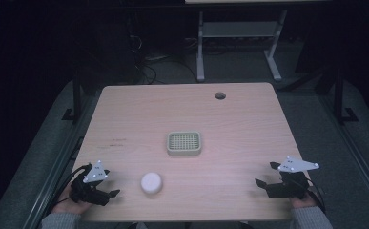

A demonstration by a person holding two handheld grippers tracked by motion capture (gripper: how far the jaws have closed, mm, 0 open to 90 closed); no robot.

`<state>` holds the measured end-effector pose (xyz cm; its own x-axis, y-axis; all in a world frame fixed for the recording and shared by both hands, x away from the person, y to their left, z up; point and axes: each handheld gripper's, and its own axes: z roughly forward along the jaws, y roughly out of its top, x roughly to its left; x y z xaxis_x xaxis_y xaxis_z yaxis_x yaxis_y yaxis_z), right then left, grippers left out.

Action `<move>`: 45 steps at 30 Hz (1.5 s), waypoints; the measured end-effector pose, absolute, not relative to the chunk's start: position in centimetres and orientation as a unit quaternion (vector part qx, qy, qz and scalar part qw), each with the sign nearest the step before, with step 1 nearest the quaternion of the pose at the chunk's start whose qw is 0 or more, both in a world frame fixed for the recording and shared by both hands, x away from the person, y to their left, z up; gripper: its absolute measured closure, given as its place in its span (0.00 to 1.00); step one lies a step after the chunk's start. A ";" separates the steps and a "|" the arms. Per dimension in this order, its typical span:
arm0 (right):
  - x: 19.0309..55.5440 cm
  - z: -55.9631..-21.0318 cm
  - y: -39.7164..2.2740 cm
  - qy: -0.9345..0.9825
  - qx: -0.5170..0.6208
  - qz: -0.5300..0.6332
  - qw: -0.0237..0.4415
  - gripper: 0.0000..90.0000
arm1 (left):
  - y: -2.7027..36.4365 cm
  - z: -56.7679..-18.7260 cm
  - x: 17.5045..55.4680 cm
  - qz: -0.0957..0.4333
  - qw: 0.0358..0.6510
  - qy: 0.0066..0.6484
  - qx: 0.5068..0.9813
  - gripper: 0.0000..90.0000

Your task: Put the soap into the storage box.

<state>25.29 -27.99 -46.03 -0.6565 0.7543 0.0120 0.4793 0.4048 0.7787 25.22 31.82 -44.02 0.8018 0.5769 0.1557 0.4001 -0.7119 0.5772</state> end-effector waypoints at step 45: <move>25.1 -45.9 -26.7 0.830 0.360 0.389 0.172 0.15 | 27.1 -42.5 25.4 0.144 0.220 0.181 0.948 0.21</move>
<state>25.15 -26.69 -45.92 -0.6819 0.7315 -0.0053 0.4638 0.4379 0.7701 25.41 27.10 -42.54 0.8929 0.4063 0.1941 0.2795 -0.8380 0.4686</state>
